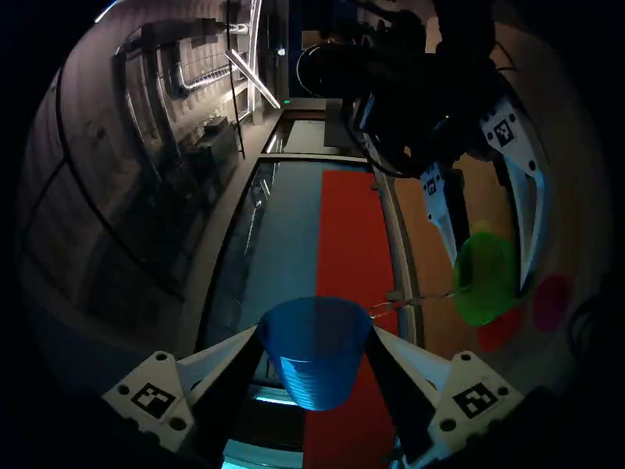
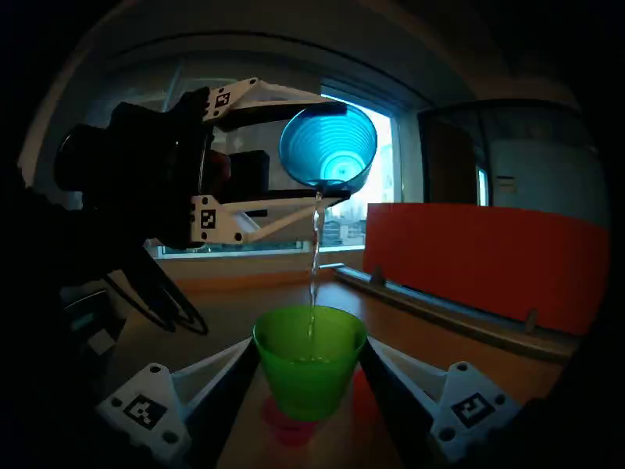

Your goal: Pour water

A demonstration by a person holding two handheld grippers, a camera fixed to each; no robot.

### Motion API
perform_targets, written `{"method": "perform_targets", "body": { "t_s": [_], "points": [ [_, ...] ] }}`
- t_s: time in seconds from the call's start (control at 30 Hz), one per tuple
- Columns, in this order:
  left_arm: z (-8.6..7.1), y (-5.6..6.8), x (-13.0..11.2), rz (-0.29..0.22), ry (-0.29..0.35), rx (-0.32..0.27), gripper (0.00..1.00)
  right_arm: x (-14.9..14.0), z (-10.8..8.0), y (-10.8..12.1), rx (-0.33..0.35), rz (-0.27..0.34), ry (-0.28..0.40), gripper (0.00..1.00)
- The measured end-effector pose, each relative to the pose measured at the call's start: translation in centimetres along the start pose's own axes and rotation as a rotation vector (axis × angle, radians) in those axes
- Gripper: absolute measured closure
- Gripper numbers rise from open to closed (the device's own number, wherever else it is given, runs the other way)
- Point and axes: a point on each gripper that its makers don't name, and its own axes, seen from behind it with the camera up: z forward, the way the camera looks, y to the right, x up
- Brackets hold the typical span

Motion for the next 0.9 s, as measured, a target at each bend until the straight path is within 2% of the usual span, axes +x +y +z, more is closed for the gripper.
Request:
{"method": "perform_targets", "body": {
  "t_s": [0.43, 0.9],
  "points": [
    [-0.1, -0.2, 0.7, 0.053, 0.01, 0.011, 0.12, 0.0, -0.2, 0.0, 0.001, -0.002, -0.001, 0.1],
    [-0.1, -0.4, 1.1, 0.142, 0.015, 0.028, 0.12, 0.1, -0.2, 0.2, -0.001, -0.003, 0.003, 0.1]
  ]
}}
